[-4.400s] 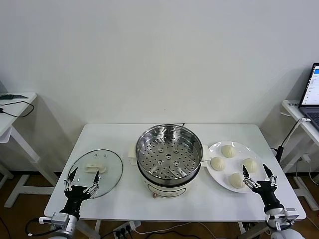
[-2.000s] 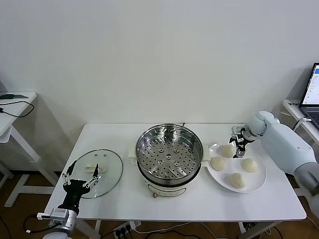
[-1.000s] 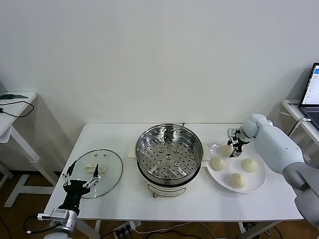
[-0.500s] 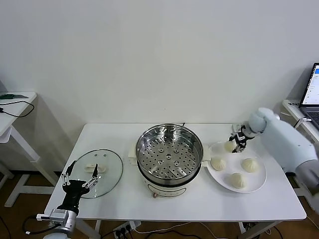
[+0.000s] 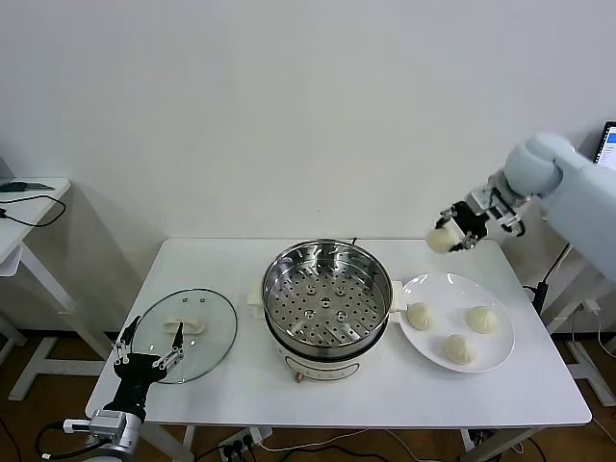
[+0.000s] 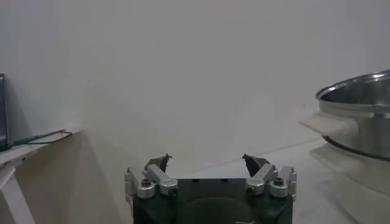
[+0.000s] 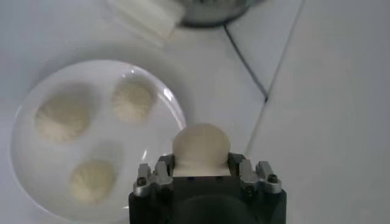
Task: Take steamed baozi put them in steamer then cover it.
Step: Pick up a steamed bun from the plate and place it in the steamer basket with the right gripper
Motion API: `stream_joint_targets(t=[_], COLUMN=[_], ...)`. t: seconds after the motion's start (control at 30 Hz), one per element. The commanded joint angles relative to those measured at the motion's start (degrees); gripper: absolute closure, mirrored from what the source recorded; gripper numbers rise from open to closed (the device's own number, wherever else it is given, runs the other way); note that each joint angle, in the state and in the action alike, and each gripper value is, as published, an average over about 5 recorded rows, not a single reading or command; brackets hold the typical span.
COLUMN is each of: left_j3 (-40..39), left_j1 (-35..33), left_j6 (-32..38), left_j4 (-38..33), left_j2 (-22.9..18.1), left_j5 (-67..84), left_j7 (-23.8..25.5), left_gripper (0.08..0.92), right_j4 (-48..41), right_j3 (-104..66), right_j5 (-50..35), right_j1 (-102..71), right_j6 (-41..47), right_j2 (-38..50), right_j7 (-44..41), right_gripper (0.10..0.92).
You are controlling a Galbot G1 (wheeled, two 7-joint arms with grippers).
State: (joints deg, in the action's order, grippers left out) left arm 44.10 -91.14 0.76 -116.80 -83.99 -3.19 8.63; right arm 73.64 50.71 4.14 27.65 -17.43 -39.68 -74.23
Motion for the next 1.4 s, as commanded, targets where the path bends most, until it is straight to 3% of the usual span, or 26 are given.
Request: stream_joint_targets(t=[0.03, 0.3, 0.53, 1.4], left_j3=[0.39, 1.35, 3.46, 3.97], left_j1=[-0.37, -0.46, -0.53, -0.8], left_j6=[-0.12, -0.11, -0.28, -0.12], left_j4=[-0.48, -0.39, -0.91, -1.16], left_j2=[0.17, 0.59, 0.82, 1.72], left_j5=[0.06, 0.25, 1.47, 2.02], left_j7=[-0.06, 0.05, 0.16, 0.51], left_gripper=[0.177, 0.177, 0.177, 0.177], right_j4=[10.15, 9.59, 2.52, -16.14], right_j3=[10.49, 13.66, 11.74, 4.45], right_j5=[-7.19, -4.01, 2.3, 19.25], right_j1=[14.98, 13.64, 7.01, -8.9], right_j6=[-13.71, -16.25, -20.2, -26.06], right_j2=[-3.75, -15.85, -23.13, -32.45], right_j7=[-6.38, -2.61, -0.78, 5.16], right_gripper=[0.431, 0.43, 0.431, 0.431])
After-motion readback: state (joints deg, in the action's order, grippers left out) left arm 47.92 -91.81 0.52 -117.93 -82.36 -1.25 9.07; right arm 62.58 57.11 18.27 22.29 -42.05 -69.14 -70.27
